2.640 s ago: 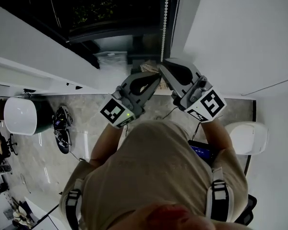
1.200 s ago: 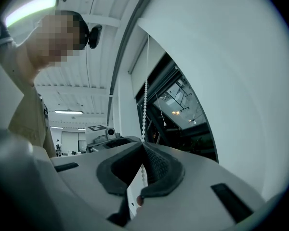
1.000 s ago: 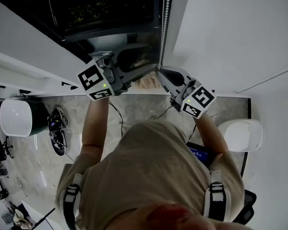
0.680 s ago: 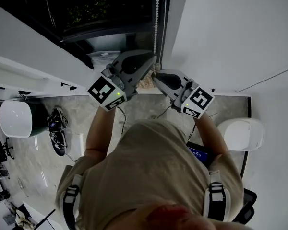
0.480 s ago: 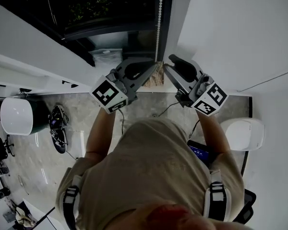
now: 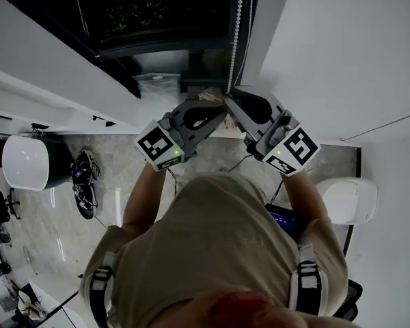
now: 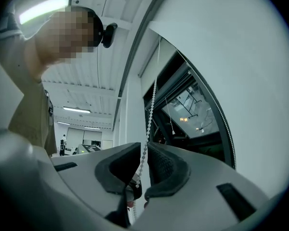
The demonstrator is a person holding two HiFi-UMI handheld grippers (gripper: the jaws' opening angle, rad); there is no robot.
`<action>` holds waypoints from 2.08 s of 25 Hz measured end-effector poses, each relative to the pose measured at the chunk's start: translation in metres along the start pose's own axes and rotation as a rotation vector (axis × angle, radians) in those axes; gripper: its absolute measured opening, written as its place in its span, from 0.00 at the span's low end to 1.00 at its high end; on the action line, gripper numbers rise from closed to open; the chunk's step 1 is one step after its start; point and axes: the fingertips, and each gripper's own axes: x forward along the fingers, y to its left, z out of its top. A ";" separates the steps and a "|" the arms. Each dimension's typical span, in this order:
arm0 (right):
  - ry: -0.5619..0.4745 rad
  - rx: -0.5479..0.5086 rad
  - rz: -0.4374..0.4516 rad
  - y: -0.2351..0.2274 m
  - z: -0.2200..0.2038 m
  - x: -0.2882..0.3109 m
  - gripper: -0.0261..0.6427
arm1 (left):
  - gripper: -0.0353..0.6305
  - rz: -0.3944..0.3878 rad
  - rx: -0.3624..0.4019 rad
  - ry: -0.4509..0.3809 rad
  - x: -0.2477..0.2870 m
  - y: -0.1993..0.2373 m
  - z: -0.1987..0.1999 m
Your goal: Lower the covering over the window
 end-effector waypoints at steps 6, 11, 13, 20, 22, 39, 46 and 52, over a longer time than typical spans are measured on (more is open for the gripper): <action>0.006 0.063 -0.074 -0.016 -0.014 -0.009 0.05 | 0.09 -0.014 -0.012 -0.102 -0.003 0.002 0.007; 0.209 0.160 -0.016 0.003 -0.094 -0.009 0.05 | 0.28 0.032 -0.036 -0.265 -0.017 0.025 0.055; 0.214 0.151 0.017 0.015 -0.095 -0.004 0.05 | 0.28 0.039 0.026 -0.214 0.002 0.019 0.070; 0.071 0.132 0.034 0.011 -0.066 -0.023 0.21 | 0.09 0.157 0.071 -0.132 0.004 0.036 0.051; -0.022 0.150 -0.029 -0.007 -0.042 -0.030 0.23 | 0.09 0.135 0.056 -0.067 0.009 0.033 0.022; 0.141 0.026 -0.122 -0.022 -0.075 -0.012 0.06 | 0.33 0.000 -0.163 -0.275 -0.023 0.020 0.017; 0.222 0.004 -0.015 0.007 -0.097 -0.009 0.06 | 0.10 0.027 -0.024 -0.229 0.018 0.017 0.060; 0.048 0.044 0.048 -0.010 -0.045 -0.032 0.27 | 0.09 0.111 0.075 -0.156 0.013 0.023 0.036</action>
